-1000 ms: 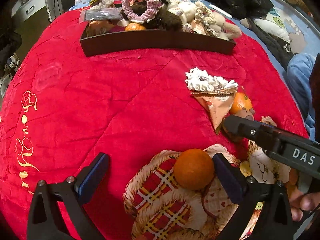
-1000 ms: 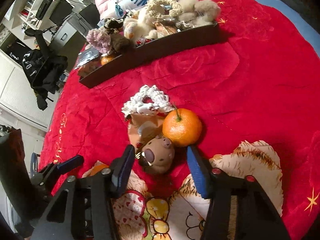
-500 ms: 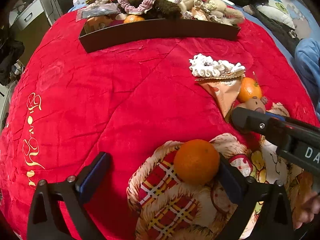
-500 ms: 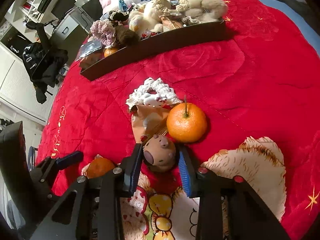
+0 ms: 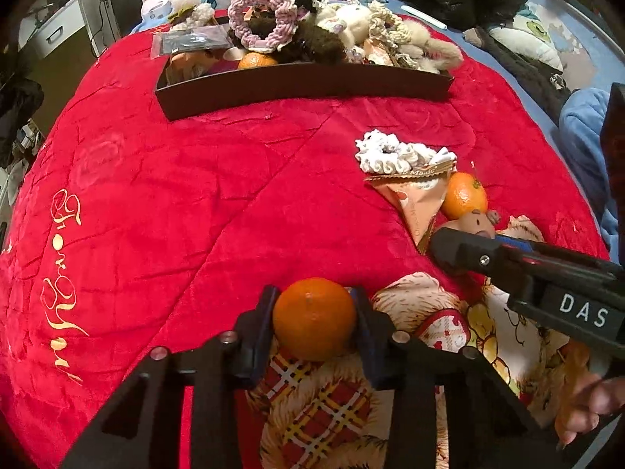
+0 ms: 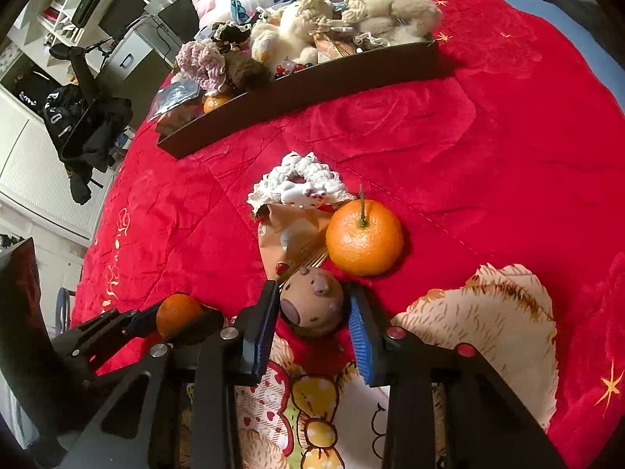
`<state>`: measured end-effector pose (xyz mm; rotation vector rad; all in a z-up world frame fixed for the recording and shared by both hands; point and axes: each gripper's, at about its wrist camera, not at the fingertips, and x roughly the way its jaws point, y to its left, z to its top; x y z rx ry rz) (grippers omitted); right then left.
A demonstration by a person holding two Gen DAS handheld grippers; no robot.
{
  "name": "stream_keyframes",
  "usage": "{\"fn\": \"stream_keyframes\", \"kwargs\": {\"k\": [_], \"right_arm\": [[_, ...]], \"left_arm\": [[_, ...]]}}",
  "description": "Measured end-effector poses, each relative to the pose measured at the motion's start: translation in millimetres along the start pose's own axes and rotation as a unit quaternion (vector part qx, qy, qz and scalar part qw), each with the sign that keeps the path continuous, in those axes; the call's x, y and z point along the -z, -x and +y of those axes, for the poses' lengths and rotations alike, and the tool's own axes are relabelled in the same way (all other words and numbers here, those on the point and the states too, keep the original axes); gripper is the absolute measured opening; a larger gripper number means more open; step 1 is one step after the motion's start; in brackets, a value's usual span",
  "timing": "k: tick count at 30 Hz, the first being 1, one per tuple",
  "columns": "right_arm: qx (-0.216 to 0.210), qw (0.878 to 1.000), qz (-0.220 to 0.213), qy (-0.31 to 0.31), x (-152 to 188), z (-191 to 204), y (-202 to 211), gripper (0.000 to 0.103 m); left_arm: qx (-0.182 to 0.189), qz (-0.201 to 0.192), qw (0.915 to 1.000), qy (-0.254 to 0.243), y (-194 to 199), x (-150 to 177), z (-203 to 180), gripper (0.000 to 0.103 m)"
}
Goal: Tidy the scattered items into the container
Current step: 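Close the left tool on an orange while the right tool grasps the brown bear-head keychain, then lift the orange with the left tool while the right tool carries the keychain toward the tray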
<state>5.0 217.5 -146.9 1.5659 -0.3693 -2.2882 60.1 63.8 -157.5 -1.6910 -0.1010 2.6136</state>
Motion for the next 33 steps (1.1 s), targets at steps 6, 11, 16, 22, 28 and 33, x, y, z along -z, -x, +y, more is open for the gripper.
{"fn": "stream_keyframes", "kwargs": {"k": [6, 11, 16, 22, 28, 33], "right_arm": [[0.001, 1.000, -0.002, 0.000, 0.1, 0.2, 1.1, 0.033], [0.000, 1.000, -0.007, 0.003, -0.3, 1.7, 4.0, 0.033], [-0.004, 1.000, -0.014, 0.011, -0.5, 6.0, 6.8, 0.033], [-0.017, 0.999, -0.037, 0.025, -0.5, 13.2, 17.5, 0.033], [-0.027, 0.996, -0.070, 0.044, 0.1, 23.0, 28.6, 0.033], [-0.036, 0.990, -0.113, 0.070, -2.2, 36.7, 47.7, 0.033]], "left_arm": [[-0.003, -0.012, 0.9999, -0.001, 5.3, -1.2, -1.4, 0.038], [-0.011, -0.022, 0.9997, -0.007, 11.1, -1.1, -4.8, 0.038], [-0.020, -0.036, 0.9991, -0.012, 18.7, -1.3, -5.2, 0.038], [-0.031, -0.059, 0.9977, -0.010, 28.8, -4.1, -5.8, 0.038], [-0.040, -0.094, 0.9947, -0.007, 46.1, -12.0, -5.1, 0.038], [-0.020, -0.147, 0.9889, 0.008, 78.8, -18.5, -2.5, 0.038]]}}
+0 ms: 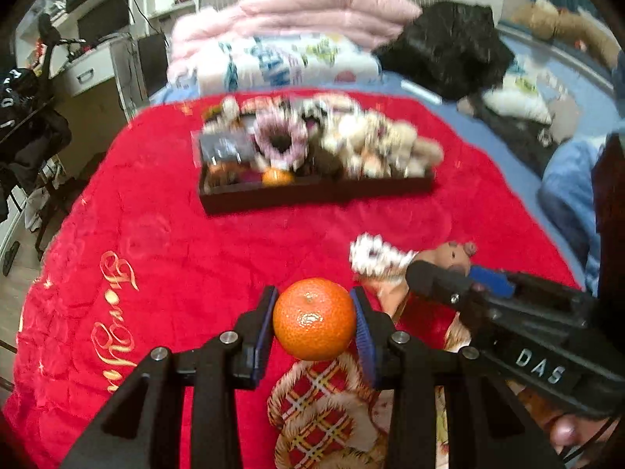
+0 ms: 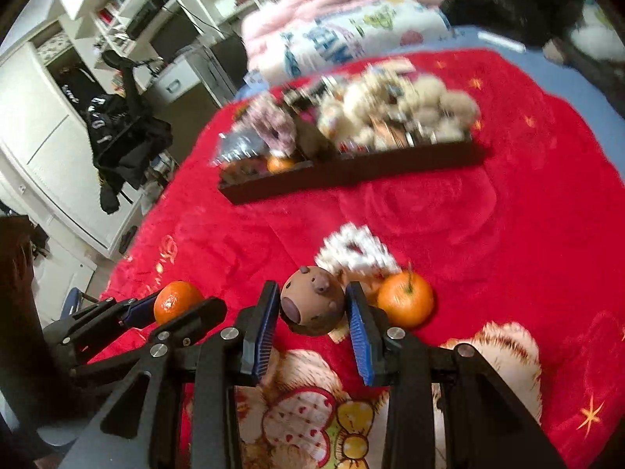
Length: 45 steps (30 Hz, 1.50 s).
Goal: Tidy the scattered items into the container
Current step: 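Lift the orange with the left tool while the right tool carries the keychain toward the tray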
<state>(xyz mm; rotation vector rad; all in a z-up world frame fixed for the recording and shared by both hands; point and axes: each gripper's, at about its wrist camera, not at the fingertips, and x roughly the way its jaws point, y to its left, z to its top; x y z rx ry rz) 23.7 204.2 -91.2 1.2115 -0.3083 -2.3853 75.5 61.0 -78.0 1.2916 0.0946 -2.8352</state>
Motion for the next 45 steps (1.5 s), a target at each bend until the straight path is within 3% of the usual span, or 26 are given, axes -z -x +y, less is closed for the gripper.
{"fn": "stream_keyframes", "kwargs": {"k": [9, 16, 26, 45], "right_arm": [[-0.016, 0.997, -0.062, 0.037, -17.8, 23.9, 35.4, 0.033], [0.003, 0.993, -0.103, 0.063, -29.2, 40.4, 63.5, 0.033], [0.002, 0.993, -0.104, 0.064, -44.7, 38.1, 67.1, 0.033], [-0.002, 0.992, -0.090, 0.083, -104.2, 30.7, 27.1, 0.032]], "left_arm": [[0.003, -0.046, 0.9989, 0.008, 33.8, -19.9, 7.3, 0.038], [-0.002, -0.063, 0.9979, 0.014, 48.2, -30.5, 14.2, 0.038], [-0.012, -0.064, 0.9973, 0.032, 42.3, -55.0, 29.2, 0.038], [-0.009, -0.071, 0.9960, 0.053, -10.8, -144.5, 56.4, 0.038]]}}
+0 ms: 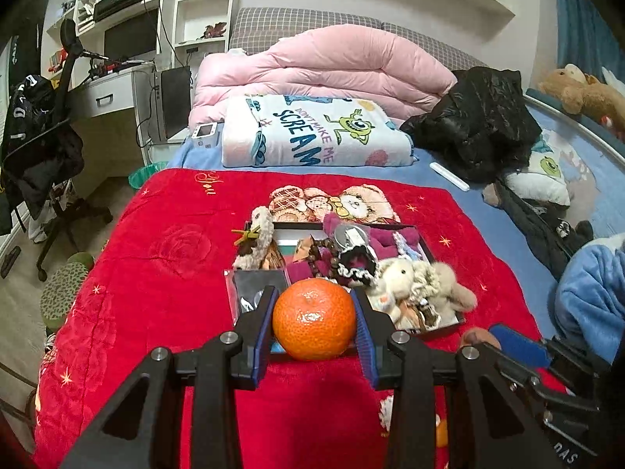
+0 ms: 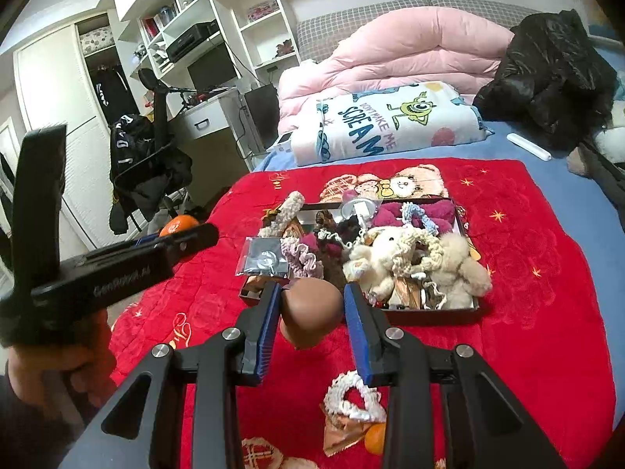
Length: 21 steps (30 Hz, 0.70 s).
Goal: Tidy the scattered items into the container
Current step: 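Lift the orange with the left tool while the right tool carries the keychain toward the tray, then lower the orange and keychain into the tray and open both tools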
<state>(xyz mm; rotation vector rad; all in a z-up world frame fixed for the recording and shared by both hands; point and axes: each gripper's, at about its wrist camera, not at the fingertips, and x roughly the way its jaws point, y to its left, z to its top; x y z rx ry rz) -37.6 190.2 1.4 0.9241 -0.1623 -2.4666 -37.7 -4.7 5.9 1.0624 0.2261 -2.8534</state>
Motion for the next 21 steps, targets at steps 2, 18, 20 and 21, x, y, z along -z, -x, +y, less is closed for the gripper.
{"fn": "stream_keyframes", "kwargs": {"k": [2, 18, 20, 21], "right_arm": [[-0.003, 1.000, 0.003, -0.002, -4.3, -2.5, -7.6, 0.032], [-0.011, 1.000, 0.027, 0.007, -30.8, -13.5, -86.3, 0.032], [-0.016, 1.000, 0.025, 0.004, -38.2, -14.8, -97.3, 0.032], [-0.018, 1.000, 0.024, 0.004, -42.6, -15.1, -103.2, 0.032]], "left_arm": [[0.002, 0.002, 1.0000, 0.002, -9.2, -5.0, 1.3, 0.038], [0.023, 0.030, 0.9989, 0.027, -98.6, -19.3, 23.1, 0.038], [0.022, 0.032, 0.9988, 0.030, -106.4, -22.6, 26.1, 0.038], [0.020, 0.033, 0.9988, 0.030, -110.4, -24.8, 26.5, 0.038]]}}
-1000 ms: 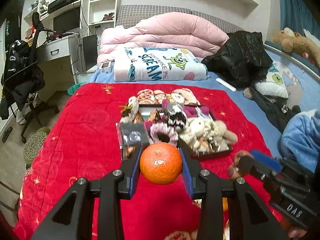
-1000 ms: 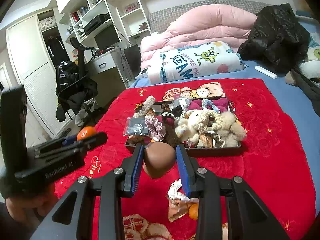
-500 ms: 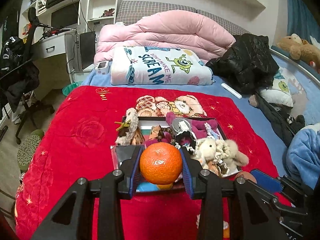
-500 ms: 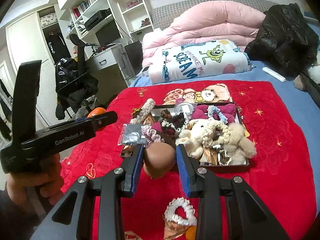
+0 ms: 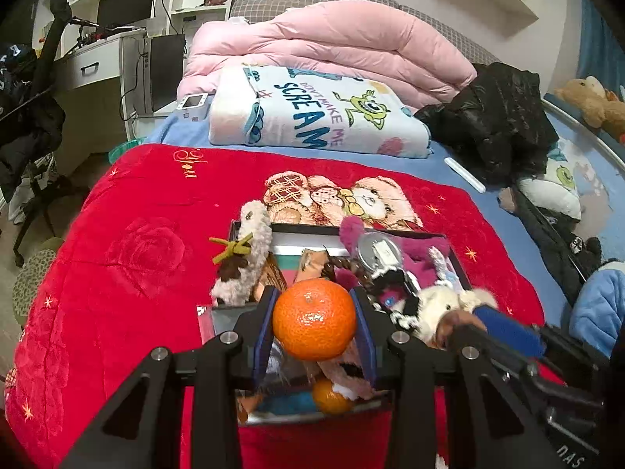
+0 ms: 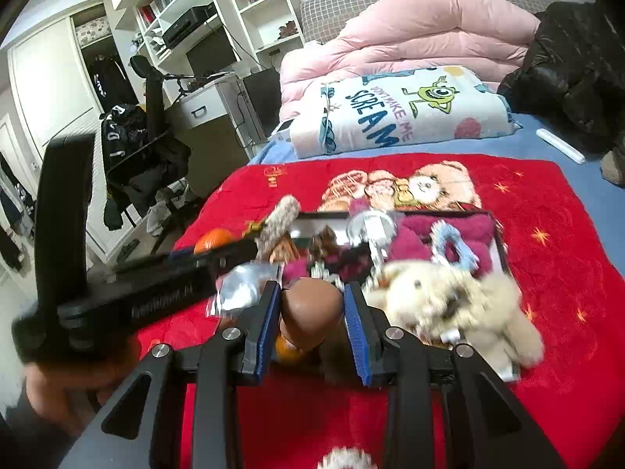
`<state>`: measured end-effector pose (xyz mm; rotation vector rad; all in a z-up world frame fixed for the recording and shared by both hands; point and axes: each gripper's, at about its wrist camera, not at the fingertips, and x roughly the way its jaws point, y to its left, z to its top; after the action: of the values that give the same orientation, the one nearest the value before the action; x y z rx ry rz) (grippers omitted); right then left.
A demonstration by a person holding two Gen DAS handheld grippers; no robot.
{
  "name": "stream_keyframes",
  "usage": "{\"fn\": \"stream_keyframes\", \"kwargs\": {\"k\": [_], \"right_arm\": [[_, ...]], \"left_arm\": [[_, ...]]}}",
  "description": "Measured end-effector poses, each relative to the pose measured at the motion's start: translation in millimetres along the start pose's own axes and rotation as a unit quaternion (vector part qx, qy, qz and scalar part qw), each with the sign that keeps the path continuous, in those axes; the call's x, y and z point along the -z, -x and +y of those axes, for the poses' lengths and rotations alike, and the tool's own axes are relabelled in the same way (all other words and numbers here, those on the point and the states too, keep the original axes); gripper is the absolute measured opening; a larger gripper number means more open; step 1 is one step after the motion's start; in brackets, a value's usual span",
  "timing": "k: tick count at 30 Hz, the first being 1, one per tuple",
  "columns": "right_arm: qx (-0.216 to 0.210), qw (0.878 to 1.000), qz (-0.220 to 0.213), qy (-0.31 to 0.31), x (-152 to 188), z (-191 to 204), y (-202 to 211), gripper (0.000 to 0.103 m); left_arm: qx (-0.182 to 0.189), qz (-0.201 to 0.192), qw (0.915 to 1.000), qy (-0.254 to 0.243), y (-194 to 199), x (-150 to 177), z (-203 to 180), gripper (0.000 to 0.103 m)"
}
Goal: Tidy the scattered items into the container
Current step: 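Lower the orange and keychain into the tray and open both tools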
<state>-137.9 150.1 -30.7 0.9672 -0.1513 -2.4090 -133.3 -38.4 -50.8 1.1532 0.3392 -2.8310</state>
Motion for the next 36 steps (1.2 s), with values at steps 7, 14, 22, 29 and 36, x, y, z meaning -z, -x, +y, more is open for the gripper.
{"fn": "stream_keyframes", "kwargs": {"k": [7, 14, 22, 29, 36], "right_arm": [[-0.009, 1.000, -0.008, -0.003, -22.3, -9.4, -31.1, 0.032], [-0.014, 0.999, -0.010, -0.035, -31.9, -26.5, -60.0, 0.032], [-0.015, 0.998, 0.012, -0.053, -27.1, -36.7, -83.5, 0.032], [-0.018, 0.998, 0.023, -0.061, -20.2, -40.2, -89.8, 0.032], [-0.023, 0.997, 0.025, -0.063, -18.4, -40.9, -91.2, 0.032]], "left_arm": [[-0.010, -0.006, 0.9996, -0.025, -17.2, -11.3, -9.2, 0.038], [-0.012, 0.017, 0.9994, -0.027, -42.9, -3.7, -4.5, 0.038], [-0.017, 0.038, 0.9989, -0.022, -60.0, 7.7, -1.0, 0.038], [-0.018, 0.047, 0.9984, -0.027, -68.8, 16.6, -6.3, 0.038], [-0.022, 0.047, 0.9982, -0.029, -71.4, 19.2, -8.6, 0.038]]}}
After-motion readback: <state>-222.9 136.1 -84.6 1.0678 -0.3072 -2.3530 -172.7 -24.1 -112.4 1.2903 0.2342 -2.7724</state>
